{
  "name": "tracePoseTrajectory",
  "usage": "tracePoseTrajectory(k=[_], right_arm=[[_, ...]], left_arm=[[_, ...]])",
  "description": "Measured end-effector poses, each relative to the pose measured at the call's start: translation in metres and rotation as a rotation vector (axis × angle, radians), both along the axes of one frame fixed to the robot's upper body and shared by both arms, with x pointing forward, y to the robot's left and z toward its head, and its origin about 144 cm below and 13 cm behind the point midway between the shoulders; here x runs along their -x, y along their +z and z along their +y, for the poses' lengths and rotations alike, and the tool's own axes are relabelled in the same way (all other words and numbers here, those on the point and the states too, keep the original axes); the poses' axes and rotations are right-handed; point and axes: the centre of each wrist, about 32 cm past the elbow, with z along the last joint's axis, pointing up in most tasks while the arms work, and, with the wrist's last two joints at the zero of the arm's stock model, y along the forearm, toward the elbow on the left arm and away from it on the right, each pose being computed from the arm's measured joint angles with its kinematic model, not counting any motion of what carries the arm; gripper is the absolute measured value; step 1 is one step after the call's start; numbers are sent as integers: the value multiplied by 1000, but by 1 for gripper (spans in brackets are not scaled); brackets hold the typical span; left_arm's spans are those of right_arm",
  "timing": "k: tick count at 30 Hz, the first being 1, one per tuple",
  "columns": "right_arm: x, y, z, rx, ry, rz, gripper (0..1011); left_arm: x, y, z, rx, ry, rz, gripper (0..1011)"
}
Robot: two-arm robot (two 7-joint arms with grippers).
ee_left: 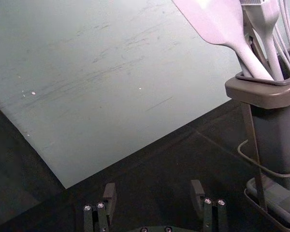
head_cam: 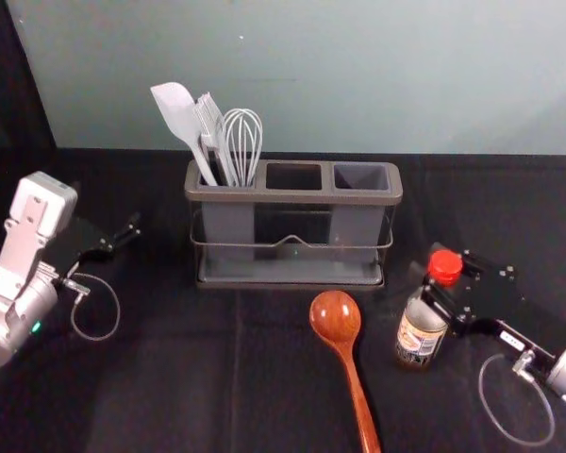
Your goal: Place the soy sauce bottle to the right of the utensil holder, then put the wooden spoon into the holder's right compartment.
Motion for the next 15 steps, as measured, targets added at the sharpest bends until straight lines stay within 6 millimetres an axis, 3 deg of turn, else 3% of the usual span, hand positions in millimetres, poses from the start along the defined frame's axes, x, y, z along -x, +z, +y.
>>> tracePoseTrajectory(k=[15], right_arm=[[-6, 17, -9, -4, -37, -45, 392]], left_arm=[[0, 0, 0, 0, 0, 0, 1005]])
